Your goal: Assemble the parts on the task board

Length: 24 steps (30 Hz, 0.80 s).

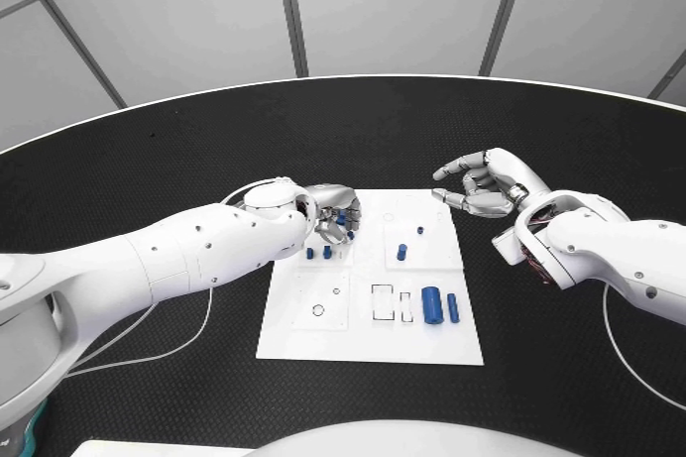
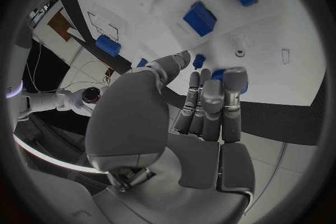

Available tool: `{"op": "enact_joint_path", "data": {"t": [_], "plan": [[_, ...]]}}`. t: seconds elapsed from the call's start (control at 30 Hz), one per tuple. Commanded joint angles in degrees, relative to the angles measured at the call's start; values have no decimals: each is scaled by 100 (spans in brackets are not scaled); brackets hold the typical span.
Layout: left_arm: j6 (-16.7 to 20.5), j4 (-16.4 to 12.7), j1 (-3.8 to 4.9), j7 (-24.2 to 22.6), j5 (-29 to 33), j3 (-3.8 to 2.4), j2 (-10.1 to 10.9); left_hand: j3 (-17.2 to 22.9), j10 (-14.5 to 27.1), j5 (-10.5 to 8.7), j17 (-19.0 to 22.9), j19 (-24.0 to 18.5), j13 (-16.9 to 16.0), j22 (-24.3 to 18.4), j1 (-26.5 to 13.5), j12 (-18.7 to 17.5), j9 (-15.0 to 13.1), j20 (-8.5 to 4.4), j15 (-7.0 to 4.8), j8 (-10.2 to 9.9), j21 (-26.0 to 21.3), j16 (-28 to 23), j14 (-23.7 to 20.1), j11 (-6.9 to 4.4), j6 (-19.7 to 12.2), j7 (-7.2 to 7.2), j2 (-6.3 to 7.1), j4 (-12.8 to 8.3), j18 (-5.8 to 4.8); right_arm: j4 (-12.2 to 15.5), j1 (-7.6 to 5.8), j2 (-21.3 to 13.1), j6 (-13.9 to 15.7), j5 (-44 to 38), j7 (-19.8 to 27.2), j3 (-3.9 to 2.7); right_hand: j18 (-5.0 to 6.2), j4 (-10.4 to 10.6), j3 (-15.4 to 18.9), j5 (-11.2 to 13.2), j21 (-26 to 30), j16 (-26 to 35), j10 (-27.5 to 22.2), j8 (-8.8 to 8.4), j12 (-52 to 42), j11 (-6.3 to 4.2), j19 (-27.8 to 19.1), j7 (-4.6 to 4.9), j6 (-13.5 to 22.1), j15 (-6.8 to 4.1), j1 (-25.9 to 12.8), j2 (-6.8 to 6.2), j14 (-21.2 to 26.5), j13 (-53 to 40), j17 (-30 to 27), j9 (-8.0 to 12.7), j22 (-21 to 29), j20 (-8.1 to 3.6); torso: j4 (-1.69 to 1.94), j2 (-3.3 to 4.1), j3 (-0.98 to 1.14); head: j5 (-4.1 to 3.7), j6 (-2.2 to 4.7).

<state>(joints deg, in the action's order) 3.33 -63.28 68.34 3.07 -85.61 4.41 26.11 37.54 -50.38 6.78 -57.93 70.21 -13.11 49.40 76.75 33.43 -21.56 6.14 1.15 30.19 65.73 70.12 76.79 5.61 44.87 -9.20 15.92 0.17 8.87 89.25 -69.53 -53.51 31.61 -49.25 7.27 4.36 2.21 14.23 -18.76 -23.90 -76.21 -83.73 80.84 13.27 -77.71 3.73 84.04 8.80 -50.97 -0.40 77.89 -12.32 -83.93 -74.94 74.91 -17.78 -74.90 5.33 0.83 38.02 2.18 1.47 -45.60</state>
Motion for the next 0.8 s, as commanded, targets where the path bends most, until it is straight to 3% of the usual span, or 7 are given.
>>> {"op": "enact_joint_path", "data": {"t": [0.03,0.8], "plan": [[8,45,-17,6,-6,0,-20,25,-53,13,-5,49,15,15,3,-29,10,3,-1,-36,29,29,40,1,60,8,-60,-18,-79,2,0,-2,0,0,-2,0,96,16,-33,-27,25,15,-6,24,10,0,115,5,5,-39,3,-34,-386,-365,646,5,-523,-43,2,-1,0,-3,-10],[-126,159,-55,16,-12,1,-82,195,-215,-34,-68,114,115,263,54,-106,47,-10,-17,-63,227,201,101,-22,215,24,-220,-81,-115,4,0,7,-11,0,-5,0,93,15,-38,-28,13,10,1,26,-1,0,120,5,4,-39,6,-30,-388,-374,653,5,-532,-43,4,-7,-1,0,-41]]}}
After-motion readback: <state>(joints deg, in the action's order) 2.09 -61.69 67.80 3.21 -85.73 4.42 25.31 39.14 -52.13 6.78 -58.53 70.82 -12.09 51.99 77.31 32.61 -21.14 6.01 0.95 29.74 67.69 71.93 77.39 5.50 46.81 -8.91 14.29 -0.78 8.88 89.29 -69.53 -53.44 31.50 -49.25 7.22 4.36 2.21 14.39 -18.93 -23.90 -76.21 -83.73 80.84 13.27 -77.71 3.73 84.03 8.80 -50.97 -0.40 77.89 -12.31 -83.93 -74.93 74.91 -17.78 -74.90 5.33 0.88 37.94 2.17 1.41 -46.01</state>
